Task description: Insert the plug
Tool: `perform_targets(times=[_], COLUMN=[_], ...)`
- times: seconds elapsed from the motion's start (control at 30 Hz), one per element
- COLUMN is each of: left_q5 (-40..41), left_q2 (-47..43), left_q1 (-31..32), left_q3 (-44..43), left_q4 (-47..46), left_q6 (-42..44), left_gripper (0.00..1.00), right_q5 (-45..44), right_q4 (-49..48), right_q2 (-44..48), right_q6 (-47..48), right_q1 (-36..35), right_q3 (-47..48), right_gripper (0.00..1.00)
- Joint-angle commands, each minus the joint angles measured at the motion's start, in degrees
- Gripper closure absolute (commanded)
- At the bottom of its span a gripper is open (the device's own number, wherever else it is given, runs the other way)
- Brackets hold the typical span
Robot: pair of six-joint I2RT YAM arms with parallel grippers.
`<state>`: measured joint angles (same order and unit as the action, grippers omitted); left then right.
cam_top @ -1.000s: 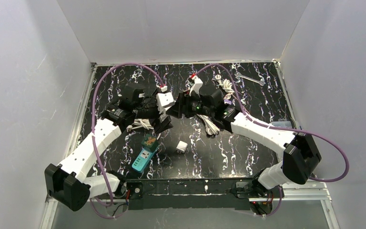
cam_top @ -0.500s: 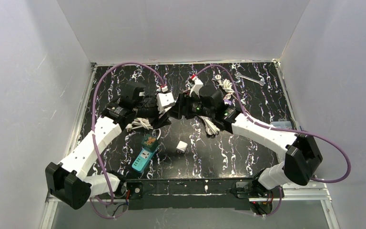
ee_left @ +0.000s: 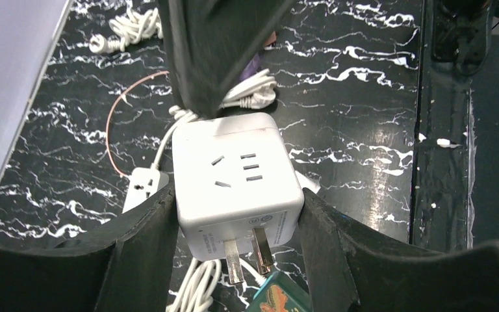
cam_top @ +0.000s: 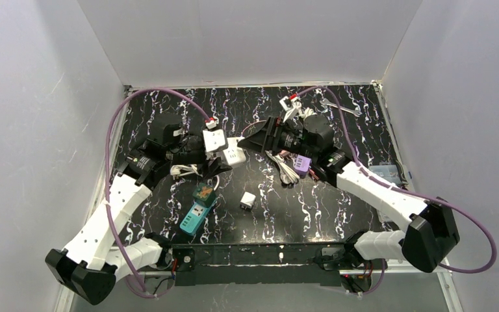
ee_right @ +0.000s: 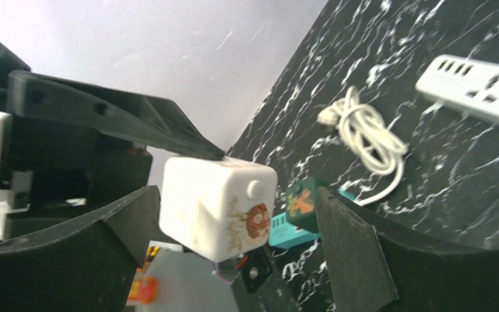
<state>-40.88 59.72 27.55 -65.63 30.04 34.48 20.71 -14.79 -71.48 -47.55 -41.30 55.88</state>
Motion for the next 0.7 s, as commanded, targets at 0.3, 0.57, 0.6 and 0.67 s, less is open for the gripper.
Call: perform_targets(times=[0.3, 0.57, 0.6, 0.67], left_q5=[-3.7, -1.7, -1.5, -1.5], left_q2=[-3.3, -3.8, -3.9, -3.7], left_q1=[0.2, 0.2, 0.2, 0.2], left_q3=[-3.0, -1.6, -1.5, -1.6], left_q4=[-3.3, -5.4, -5.6, -5.5], left_q6=[-1.8, -1.9, -1.9, -1.7], left_gripper=[1.0, 1.0, 1.0, 1.0], right_q5=[13.6, 15.1, 14.9, 14.6], right_q4=[-43.1, -59.5, -59.4, -58.3], right_q2=[-8.5, -13.7, -13.6, -13.1], right_q6=[-28.6, -40.2, -40.3, -39.8], right_q1=[0.2, 0.2, 0.2, 0.2], right_q3=[-10.0, -12.2, -12.4, -12.4], right_gripper=[0.05, 0.25, 0.28, 0.33])
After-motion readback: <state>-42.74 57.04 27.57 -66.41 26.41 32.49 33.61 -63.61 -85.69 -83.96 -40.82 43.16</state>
